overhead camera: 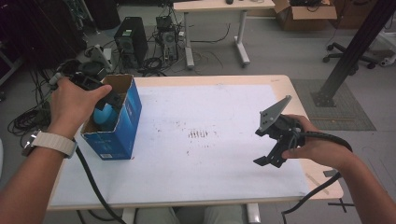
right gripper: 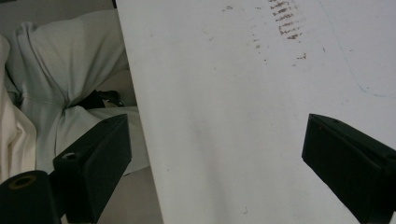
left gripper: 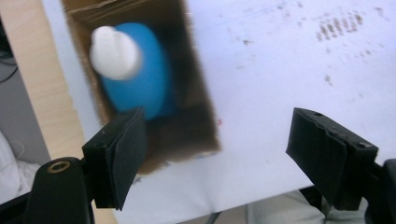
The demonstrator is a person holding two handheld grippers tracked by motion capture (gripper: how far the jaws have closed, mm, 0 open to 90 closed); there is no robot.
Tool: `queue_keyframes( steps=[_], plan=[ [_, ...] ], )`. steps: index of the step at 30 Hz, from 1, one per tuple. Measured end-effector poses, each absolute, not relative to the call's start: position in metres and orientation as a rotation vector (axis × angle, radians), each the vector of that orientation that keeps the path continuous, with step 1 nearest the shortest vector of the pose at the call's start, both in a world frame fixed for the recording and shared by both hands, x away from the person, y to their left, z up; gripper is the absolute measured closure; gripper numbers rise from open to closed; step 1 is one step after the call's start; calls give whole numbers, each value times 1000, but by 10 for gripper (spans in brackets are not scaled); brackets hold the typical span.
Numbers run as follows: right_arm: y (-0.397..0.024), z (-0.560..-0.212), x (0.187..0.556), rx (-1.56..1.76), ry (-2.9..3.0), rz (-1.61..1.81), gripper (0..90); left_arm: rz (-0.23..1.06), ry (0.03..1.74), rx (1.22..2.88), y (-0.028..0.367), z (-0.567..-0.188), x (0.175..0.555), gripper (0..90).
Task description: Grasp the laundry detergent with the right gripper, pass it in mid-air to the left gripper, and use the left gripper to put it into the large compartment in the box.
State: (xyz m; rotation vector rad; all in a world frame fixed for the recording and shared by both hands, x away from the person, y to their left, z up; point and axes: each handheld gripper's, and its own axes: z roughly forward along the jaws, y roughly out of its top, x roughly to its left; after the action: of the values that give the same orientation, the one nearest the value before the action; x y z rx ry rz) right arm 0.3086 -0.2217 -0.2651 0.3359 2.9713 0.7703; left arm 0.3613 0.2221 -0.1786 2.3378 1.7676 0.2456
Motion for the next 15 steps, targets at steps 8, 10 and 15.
queue_keyframes(
  steps=[8,10,15],
  plan=[
    [-223,-264,305,339,2967,770,82,231,1652,2403,196,-171,348,199],
    [-223,-264,305,334,2966,770,83,214,1634,2415,191,-171,347,192],
    [-224,-263,303,335,2964,773,83,191,1591,2439,182,-172,343,171]
  ],
)
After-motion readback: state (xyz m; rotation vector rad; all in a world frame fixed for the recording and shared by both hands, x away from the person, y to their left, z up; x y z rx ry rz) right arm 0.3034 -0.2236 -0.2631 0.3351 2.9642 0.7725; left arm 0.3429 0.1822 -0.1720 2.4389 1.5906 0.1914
